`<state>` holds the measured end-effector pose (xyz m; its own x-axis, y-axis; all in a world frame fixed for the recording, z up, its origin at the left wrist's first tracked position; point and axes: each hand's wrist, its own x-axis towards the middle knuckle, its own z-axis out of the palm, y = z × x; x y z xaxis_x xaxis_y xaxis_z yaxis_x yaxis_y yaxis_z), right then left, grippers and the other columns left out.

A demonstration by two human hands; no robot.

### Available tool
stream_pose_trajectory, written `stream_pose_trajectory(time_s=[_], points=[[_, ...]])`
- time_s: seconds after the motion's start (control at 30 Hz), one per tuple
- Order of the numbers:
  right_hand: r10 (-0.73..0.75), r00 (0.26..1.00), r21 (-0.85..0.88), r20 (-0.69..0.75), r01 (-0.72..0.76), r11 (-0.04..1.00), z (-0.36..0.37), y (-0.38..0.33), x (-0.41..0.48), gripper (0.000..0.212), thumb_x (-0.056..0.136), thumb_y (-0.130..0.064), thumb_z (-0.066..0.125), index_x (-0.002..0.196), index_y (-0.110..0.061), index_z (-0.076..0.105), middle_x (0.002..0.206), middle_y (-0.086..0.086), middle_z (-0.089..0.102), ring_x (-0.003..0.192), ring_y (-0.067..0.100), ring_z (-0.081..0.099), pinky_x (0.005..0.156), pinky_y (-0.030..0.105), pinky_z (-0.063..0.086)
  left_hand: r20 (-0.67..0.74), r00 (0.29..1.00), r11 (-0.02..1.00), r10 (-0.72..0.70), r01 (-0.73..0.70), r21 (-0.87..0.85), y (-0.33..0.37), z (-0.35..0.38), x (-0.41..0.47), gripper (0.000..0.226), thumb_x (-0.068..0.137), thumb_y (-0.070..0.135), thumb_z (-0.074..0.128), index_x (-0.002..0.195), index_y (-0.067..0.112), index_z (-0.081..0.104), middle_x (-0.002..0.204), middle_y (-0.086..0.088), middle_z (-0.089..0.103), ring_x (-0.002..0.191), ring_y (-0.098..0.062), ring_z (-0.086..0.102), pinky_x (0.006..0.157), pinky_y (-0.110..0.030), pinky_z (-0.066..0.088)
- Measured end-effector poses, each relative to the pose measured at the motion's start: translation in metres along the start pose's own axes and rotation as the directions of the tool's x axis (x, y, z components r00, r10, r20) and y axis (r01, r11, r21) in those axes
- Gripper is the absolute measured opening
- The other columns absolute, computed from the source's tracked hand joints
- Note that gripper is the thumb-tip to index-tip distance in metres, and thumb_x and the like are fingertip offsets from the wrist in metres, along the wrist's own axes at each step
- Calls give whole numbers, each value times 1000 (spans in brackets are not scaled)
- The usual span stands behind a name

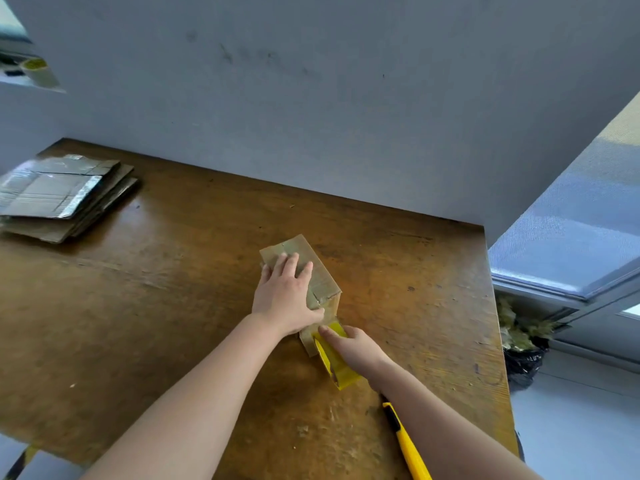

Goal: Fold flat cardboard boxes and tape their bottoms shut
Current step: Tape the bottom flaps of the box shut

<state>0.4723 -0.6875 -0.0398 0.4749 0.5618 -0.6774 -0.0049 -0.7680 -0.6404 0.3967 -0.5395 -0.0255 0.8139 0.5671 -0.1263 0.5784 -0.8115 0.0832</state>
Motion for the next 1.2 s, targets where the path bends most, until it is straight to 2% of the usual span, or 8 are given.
stream_pose_trajectory(time_s=[0.17,0.33,0.5,0.63,0.83,0.97,1.07,1.2], points=[[-135,988,106,77,126,986,-2,5,-8,45,81,-40,65,123,-28,51,107,-5,62,98,16,60,84,33,53,-46,998,999,30,-28,44,2,6,2,87,85,62,51,151,22,12,160,-9,6,147,-32,-1,117,-52,12],[-179,981,283,74,151,947,3,10,-13,41,86,-30,70,122,-21,52,102,-3,64,79,6,66,65,20,51,-141,985,995,100,-99,16,-6,13,-12,74,90,60,43,152,27,18,161,-7,4,147,-27,0,115,-47,7],[-192,981,328,19,175,928,13,14,-13,46,87,-26,70,128,-18,52,112,4,67,101,23,64,93,42,52,-534,769,804,-350,-46,-593,9,17,-40,31,92,26,58,115,6,56,120,-17,51,110,-24,47,88,-37,49],[-177,984,321,2,167,932,15,16,-14,46,87,-28,70,129,-21,52,114,2,65,104,22,62,96,43,50,-172,795,526,-581,205,-826,25,27,-60,17,95,30,50,84,18,52,82,3,55,81,-19,56,56,-16,36],[-206,975,282,88,174,943,7,15,-18,37,86,-22,67,121,-28,56,111,0,66,101,17,63,88,34,54,395,778,105,-488,502,-858,41,35,-57,37,90,40,60,120,19,63,118,0,60,104,-20,55,83,-34,48],[-173,980,122,-102,185,975,-8,24,-21,32,81,-26,60,113,-24,60,100,-3,66,93,14,63,79,32,56,413,760,-4,-502,475,-880,41,34,-55,36,90,26,64,125,15,62,128,-4,59,112,-24,55,89,-36,48],[-118,900,-351,-420,-41,936,-29,49,-26,33,84,-46,56,101,-19,53,89,-6,61,81,15,60,62,33,54,381,754,-2,-535,450,-893,43,33,-56,35,90,25,65,124,15,62,127,-3,59,108,-21,55,83,-32,45],[101,956,-680,-274,-267,682,-43,82,-39,76,61,-74,70,111,-21,51,81,-9,52,78,12,54,50,24,40,294,765,99,-573,421,-902,44,31,-57,36,89,28,66,122,15,63,125,-3,60,107,-20,55,79,-29,45]])
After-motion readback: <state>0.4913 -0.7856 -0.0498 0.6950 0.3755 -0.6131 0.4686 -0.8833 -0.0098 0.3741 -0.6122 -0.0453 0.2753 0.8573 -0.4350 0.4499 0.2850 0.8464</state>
